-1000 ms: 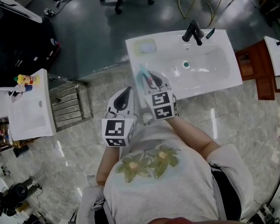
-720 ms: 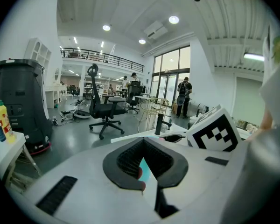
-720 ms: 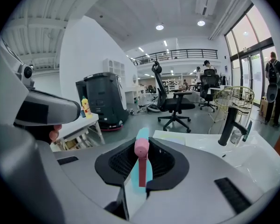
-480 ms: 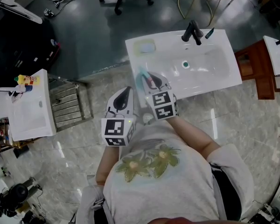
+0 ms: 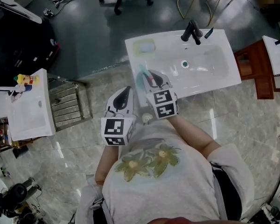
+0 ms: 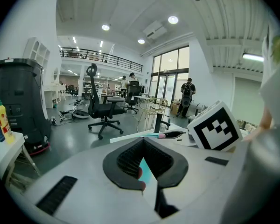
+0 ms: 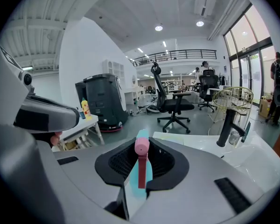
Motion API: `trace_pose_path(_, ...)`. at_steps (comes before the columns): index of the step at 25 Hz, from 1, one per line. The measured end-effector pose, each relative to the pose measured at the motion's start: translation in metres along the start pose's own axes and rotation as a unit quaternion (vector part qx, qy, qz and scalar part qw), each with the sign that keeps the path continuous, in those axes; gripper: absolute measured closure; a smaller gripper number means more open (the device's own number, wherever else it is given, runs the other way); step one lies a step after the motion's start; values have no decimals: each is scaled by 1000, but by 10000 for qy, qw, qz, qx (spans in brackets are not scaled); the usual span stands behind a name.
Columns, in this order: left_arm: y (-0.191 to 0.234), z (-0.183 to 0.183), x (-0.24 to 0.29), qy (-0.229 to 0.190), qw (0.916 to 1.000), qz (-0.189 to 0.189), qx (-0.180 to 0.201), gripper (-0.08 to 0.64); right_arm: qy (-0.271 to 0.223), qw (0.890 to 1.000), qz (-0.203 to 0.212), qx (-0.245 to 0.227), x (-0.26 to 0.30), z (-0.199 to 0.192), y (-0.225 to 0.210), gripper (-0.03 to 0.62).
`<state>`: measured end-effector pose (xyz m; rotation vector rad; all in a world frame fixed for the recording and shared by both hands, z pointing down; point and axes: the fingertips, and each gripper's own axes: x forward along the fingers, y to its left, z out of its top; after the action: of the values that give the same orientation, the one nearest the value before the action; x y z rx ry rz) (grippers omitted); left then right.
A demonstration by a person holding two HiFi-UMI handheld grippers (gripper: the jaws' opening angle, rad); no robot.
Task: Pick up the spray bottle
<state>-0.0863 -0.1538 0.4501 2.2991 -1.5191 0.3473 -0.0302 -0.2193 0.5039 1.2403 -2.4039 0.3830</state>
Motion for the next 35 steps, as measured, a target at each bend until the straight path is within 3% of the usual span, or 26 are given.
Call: trace_pose_path(35, -10, -11, -24, -37, 9999, -76, -125, 554, -550, 9982, -101, -209, -36, 38, 10, 522)
